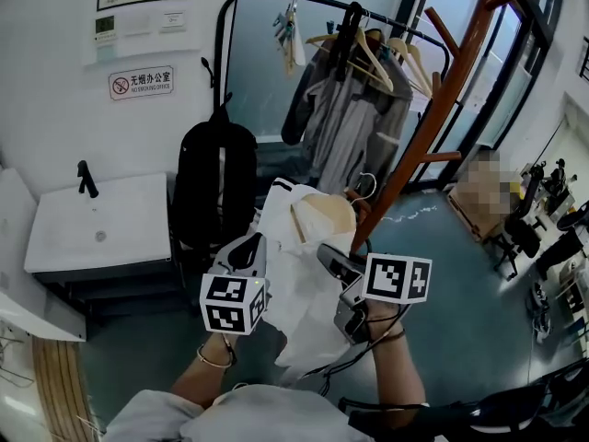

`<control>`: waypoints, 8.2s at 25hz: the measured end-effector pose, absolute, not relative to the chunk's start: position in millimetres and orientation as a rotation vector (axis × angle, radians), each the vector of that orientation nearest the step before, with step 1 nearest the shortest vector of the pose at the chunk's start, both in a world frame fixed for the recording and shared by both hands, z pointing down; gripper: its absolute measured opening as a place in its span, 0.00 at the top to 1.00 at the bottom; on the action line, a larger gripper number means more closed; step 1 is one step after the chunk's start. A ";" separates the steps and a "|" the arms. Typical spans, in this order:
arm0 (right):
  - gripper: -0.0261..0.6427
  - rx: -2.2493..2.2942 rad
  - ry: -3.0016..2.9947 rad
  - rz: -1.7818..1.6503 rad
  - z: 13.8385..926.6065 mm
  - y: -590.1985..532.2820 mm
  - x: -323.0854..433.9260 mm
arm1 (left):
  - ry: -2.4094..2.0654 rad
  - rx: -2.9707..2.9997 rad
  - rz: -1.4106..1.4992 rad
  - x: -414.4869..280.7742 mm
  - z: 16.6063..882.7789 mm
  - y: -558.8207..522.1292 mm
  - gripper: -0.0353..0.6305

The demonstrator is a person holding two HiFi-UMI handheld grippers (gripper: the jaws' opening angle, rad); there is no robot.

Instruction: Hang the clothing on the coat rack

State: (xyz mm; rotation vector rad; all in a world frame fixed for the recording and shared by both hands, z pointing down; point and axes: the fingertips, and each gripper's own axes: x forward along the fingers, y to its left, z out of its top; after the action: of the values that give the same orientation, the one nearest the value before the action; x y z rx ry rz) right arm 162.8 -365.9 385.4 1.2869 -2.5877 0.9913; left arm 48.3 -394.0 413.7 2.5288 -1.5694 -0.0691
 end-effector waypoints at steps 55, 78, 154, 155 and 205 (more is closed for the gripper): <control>0.90 1.271 -2.725 0.827 218.4 -414.8 162.0 | -1.644 2.743 -0.160 47.7 253.7 -419.5 0.94; 0.90 1.335 -2.706 0.714 156.7 -414.9 167.6 | -1.689 2.833 -0.281 47.9 183.3 -420.5 0.94; 0.90 1.464 -2.720 0.916 130.3 -464.4 206.7 | -1.606 2.824 -0.263 85.3 201.2 -459.8 0.94; 0.90 1.466 -2.719 0.916 131.5 -464.6 208.0 | -1.603 2.825 -0.260 86.4 201.9 -460.1 0.94; 0.66 1.653 -2.768 0.691 162.5 -413.9 251.9 | -1.425 2.852 -0.161 137.2 250.9 -410.7 0.94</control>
State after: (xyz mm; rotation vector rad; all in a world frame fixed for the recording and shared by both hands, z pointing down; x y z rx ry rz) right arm 251.9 -413.9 162.5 1.6531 -2.7679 0.6912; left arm 137.2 -410.7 250.9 2.8519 -1.4253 -0.1608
